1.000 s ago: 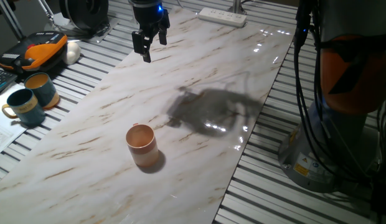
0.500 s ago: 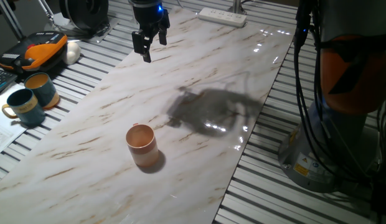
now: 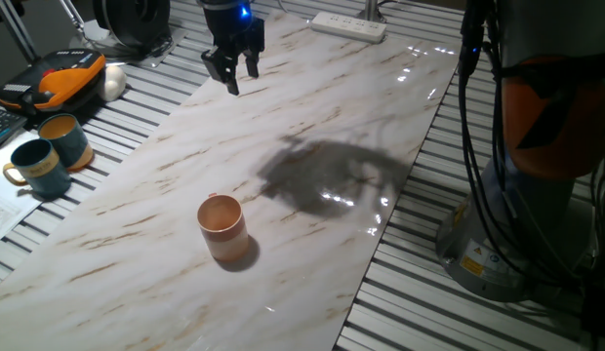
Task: Pick up the cup
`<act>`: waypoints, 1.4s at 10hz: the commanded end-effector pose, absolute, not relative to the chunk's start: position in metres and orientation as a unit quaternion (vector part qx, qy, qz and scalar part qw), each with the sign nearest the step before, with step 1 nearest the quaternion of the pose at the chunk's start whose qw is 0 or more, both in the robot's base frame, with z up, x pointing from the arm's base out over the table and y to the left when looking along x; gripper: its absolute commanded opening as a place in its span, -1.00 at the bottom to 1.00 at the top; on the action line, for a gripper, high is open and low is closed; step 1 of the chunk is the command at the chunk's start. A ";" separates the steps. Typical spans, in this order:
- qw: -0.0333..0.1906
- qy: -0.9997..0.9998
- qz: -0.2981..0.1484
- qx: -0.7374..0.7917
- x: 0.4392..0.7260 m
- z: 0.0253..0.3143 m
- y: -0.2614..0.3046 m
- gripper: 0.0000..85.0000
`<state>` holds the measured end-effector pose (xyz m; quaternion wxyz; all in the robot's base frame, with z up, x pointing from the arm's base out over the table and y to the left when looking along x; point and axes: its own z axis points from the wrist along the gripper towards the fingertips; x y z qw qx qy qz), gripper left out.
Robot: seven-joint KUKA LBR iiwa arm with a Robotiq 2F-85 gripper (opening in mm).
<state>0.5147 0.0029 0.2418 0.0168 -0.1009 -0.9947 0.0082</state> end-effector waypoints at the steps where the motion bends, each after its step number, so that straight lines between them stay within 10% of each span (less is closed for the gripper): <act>1: 0.019 -0.991 0.007 -0.133 0.515 0.242 0.003 -1.00; 14: 0.033 -0.982 -0.011 -0.188 0.519 0.243 0.006 -1.00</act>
